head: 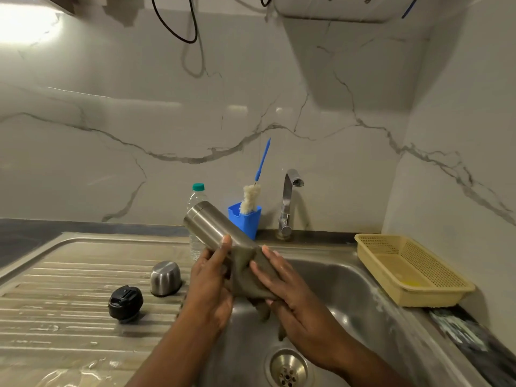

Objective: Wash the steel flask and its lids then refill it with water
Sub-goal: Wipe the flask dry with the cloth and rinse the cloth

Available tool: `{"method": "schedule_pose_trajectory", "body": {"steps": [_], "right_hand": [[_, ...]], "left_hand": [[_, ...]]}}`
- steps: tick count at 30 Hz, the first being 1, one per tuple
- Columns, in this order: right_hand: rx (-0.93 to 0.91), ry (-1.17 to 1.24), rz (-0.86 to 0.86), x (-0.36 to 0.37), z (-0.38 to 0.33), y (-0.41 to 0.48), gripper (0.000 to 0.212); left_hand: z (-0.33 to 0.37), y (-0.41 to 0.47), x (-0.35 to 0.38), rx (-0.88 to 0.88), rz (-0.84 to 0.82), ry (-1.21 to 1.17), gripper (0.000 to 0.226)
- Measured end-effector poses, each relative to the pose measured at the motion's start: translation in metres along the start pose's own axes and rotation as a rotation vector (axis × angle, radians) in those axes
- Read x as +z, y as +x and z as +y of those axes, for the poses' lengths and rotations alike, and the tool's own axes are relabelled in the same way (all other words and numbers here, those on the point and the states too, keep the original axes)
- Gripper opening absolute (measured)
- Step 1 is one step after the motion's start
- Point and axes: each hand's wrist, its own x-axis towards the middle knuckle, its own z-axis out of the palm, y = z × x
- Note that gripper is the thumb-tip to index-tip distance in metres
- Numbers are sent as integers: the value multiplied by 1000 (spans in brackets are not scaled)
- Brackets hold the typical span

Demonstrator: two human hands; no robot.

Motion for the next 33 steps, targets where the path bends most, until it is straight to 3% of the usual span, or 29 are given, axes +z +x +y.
{"method": "schedule_pose_trajectory", "body": {"steps": [3,7,9,13,17,21,25,30,33], "right_hand": [[73,85,36,1,4,0,64],[272,372,17,1,5,2,75],[283,350,66,-1,3,3,71],[141,157,350,-7,7,3,52],[-38,52,394,-6,12,2,51],[205,268,264,-6,4,1,54],[291,455,180,-5,7,2,39],[210,202,349,-9,9,0,34],[212,209,383,-12,13,-1,34]], "left_hand": [[-7,-3,4,5,-30,13,41],[-7,-3,4,43,-26,-1,48],[-5,-3,3,33,-1,-56,50],[-4,-1,4,-5,51,-155,44],[-5,-2,5,-41,78,-210,56],[-5,-3,3,-44,42,-177,54],[-5,1,1,-5,40,-146,49],[-8,1,1,7,94,-110,26],[-8,1,2,-3,65,-98,26]]}}
